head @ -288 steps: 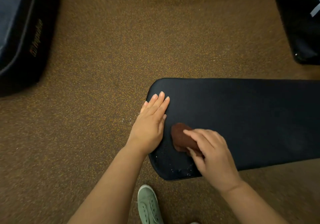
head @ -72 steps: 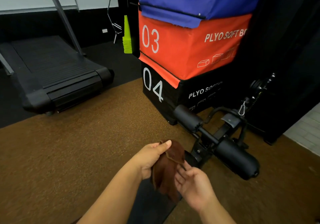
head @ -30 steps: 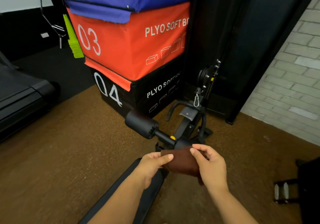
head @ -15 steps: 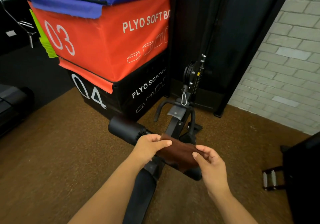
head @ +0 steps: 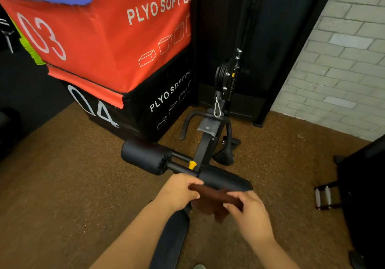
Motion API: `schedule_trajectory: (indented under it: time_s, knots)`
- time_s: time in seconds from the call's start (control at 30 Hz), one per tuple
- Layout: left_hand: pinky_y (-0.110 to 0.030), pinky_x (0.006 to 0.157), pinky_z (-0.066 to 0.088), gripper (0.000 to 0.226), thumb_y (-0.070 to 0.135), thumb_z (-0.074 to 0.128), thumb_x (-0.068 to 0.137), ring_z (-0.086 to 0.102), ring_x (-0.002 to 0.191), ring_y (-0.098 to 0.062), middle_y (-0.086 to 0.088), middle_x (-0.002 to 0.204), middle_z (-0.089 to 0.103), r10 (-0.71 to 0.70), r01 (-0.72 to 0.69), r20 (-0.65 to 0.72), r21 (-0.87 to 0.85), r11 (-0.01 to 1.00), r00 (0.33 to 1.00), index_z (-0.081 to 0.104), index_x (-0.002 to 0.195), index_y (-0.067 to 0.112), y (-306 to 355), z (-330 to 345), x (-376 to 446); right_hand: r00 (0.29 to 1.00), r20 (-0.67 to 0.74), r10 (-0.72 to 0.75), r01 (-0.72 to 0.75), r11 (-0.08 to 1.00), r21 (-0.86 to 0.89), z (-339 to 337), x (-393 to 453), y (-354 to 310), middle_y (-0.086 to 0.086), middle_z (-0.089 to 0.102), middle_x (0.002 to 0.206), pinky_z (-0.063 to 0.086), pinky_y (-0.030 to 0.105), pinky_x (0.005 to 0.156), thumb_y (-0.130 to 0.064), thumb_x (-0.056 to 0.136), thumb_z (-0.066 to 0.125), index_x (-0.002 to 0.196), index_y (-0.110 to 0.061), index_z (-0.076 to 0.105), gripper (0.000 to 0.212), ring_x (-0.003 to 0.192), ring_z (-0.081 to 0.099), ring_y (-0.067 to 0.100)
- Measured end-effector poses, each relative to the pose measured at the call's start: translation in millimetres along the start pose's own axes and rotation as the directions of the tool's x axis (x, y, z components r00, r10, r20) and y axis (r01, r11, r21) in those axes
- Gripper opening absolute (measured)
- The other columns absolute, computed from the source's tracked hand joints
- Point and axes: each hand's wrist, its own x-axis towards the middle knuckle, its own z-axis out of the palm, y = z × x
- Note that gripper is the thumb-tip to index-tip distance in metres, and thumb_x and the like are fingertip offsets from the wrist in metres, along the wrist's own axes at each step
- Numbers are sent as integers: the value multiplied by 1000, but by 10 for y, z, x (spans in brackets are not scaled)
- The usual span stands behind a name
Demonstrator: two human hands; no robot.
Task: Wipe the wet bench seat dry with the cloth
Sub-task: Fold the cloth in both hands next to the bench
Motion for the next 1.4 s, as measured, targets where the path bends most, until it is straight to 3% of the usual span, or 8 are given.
schedule_trajectory:
  time_s: [0.1, 0.2, 0.37, 0.47, 0.77, 0.9, 1.07, 1.4]
  knots:
    - [-20, 84, 40, 10, 24, 74, 76, 52, 91, -3, 11, 98, 53, 42, -36, -45, 128, 991, 998, 72, 85, 28, -99, -22, 60, 1000, 12, -12, 12, 1000, 22, 97, 22, 118, -14, 48, 102, 34, 13, 86, -34, 78, 75, 89, -34, 68, 13, 100, 48, 4]
    - [-22, 89, 40, 13, 19, 73, 71, 51, 103, 2, 17, 105, 54, -17, 19, 17, -113, 993, 1000, 64, 73, 28, -214, -2, 123, 988, 142, 59, -101, 945, 310, 135, 47, 191, -13, 64, 92, 40, 5, 72, -21, 81, 74, 86, -33, 68, 14, 89, 59, 0]
    - [-24, 66, 48, 16, 8, 71, 79, 63, 72, -14, -2, 77, 66, -120, 156, 107, -472, 868, 987, 62, 88, 18, -281, 89, 338, 970, 147, 193, -242, 814, 529, 211, 226, 352, -7, 73, 92, 51, 28, 84, -11, 85, 68, 97, -28, 68, 20, 90, 66, 9]
    - [-28, 68, 51, 26, 10, 74, 78, 64, 75, -15, -3, 80, 64, -168, 197, 101, -492, 848, 980, 62, 96, 24, -288, 141, 562, 950, 86, 301, -296, 772, 562, 190, 369, 396, -6, 71, 92, 51, 15, 67, -13, 88, 66, 101, -28, 63, 21, 83, 66, 3]
    - [-23, 79, 42, 29, 24, 66, 87, 56, 87, -11, 15, 87, 51, -45, 41, -101, -39, 998, 994, 56, 113, 30, -104, 232, 1141, 917, -154, 369, -288, 877, 386, 188, 768, 438, -13, 63, 84, 47, 22, 75, -22, 87, 67, 112, -26, 63, 26, 80, 58, -1]
    - [-29, 97, 38, 43, 32, 63, 87, 47, 115, -13, 11, 120, 53, 164, -109, -199, 261, 959, 966, 47, 127, 32, -122, 257, 1195, 939, -232, 255, -213, 958, 191, 202, 865, 424, -13, 55, 105, 45, 28, 90, -29, 87, 66, 126, -27, 54, 41, 100, 54, 8]
    - [-26, 108, 16, 56, 55, 55, 85, 29, 133, -11, 8, 143, 39, 389, -412, 152, 475, 778, 909, 43, 134, 31, -149, 377, 1060, 954, -255, -160, 112, 975, -193, 291, 765, 400, -6, 55, 109, 44, 33, 85, -34, 81, 70, 111, -28, 61, 32, 101, 53, 17]
    - [-33, 116, -8, 79, 48, 52, 89, -6, 143, -3, 15, 158, 0, 235, -337, 248, 554, 761, 940, 5, 150, 33, -264, 468, 1001, 985, -119, -123, 75, 935, -347, 539, 505, 692, -8, 61, 122, 26, 39, 102, -39, 63, 85, 121, -35, 61, 64, 117, 55, 21]
